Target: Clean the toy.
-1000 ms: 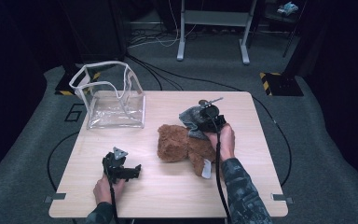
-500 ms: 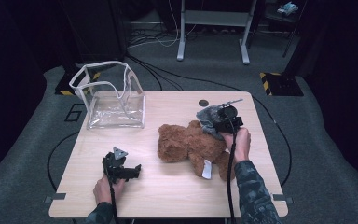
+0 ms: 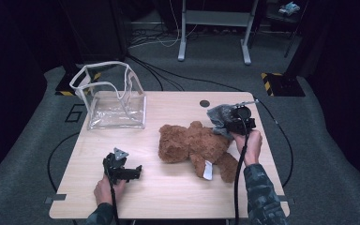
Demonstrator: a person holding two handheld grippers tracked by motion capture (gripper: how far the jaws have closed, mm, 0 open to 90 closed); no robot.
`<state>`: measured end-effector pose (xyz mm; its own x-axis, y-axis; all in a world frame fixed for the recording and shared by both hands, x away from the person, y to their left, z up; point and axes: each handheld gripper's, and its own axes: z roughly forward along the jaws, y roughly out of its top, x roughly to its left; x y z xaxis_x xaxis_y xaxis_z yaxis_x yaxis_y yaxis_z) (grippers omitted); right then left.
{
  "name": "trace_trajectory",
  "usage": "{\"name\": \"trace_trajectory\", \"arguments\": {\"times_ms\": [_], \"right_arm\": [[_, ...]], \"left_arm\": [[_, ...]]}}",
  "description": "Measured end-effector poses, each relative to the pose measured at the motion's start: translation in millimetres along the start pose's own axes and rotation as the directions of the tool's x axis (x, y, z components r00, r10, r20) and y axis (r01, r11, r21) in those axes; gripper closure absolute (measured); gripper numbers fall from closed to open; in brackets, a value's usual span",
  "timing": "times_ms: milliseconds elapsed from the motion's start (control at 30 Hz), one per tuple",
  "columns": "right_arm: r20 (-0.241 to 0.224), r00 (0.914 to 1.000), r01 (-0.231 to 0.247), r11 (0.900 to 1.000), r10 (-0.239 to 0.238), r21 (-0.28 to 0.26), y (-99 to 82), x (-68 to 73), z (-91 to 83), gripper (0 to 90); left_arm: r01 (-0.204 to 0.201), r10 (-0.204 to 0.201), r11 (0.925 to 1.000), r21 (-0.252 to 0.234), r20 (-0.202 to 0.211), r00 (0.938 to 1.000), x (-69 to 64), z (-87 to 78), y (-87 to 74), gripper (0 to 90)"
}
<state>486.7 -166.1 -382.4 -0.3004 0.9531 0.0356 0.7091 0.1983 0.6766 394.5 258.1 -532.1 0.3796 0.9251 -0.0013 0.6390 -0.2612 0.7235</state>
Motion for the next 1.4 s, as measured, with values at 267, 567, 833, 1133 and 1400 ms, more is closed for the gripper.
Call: {"name": "trace_trajectory", "arguments": {"times_ms": [267, 567, 833, 1133, 1400], "right_arm": [[-0.107, 0.9901, 0.088, 0.9954, -0.092, -0.038, 18.3, 50.6, -2.4, 71.6], [-0.155, 0.9722, 0.181, 0.9832, -0.176, 0.023, 22.6, 96.9, 30.0, 71.5], [-0.106, 0.9809, 0.172, 0.9822, -0.163, 0.076, 19.5, 93.3, 42.0, 71.6], [-0.046, 0.9934, 0.109, 0.9911, -0.105, 0.077, 15.2, 54.2, 31.5, 71.6], [-0.001, 0.9994, 0.035, 0.9954, -0.035, 0.089, 4.1, 18.3, 23.0, 71.6]], "left_arm": [[0.001, -0.001, 1.0, 0.0, -0.001, 1.0, -0.1, 0.0, 0.0, 0.0], [-0.001, 0.001, 1.0, 0.0, 0.0, 1.0, 0.0, 0.0, 0.0, 0.0], [-0.001, 0.001, 1.0, 0.001, 0.0, 1.0, 0.0, -0.1, 0.0, 0.0], [-0.001, 0.001, 1.0, 0.001, 0.0, 1.0, 0.1, -0.1, 0.0, 0.0], [0.003, -0.003, 1.0, -0.002, -0.002, 1.0, -0.3, 0.1, -0.1, 0.0]]}}
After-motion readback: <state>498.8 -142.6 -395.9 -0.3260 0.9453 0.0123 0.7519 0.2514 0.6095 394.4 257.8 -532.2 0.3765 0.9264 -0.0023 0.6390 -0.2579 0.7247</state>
